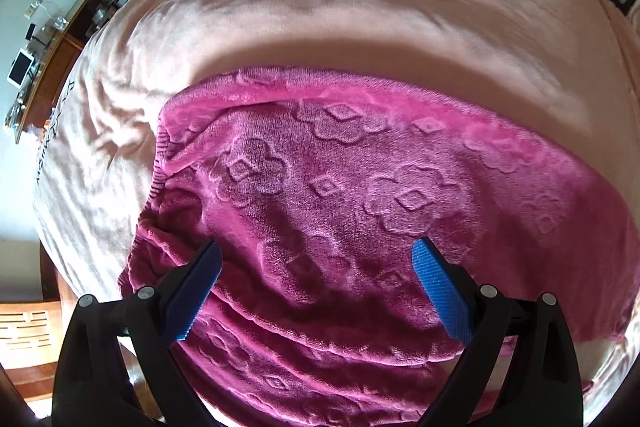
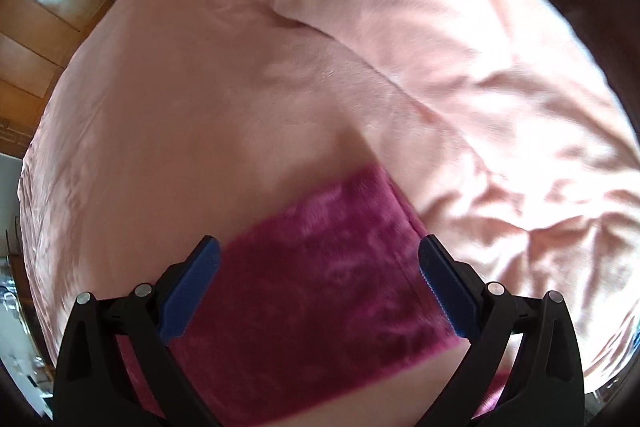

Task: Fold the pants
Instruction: 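Lower the right tool onto the pants edge and close it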

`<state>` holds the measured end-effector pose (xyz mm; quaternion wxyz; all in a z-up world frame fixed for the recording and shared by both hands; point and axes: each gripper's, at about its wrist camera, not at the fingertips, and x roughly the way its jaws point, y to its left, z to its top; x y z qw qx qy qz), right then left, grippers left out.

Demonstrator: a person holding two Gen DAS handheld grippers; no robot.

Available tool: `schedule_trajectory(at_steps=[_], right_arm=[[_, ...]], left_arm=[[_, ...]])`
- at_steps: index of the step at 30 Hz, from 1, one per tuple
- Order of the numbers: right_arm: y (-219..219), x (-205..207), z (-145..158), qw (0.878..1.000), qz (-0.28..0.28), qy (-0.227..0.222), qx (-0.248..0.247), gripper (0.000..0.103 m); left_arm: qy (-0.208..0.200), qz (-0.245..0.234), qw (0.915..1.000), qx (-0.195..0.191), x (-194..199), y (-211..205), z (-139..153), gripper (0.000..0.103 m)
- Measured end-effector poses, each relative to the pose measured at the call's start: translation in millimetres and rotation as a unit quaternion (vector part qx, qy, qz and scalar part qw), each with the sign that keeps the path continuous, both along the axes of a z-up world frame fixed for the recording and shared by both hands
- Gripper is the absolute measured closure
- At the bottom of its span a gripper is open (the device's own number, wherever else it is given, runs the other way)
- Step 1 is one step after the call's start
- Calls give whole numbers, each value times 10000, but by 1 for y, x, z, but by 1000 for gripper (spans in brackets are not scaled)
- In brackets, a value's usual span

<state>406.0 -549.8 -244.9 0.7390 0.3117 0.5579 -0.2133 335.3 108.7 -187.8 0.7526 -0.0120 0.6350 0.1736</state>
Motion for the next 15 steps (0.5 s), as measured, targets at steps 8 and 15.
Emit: schedule_trajectory(at_steps=[8,15], right_arm=[[-1,54,-47,9983,-83,540,217,3],[4,71,-79,9914,157,1292,-126,26]], left_arm=[[162,266,9995,60,-6,11,-9,8],[173,459,9988,43,-6,21,-10,8]])
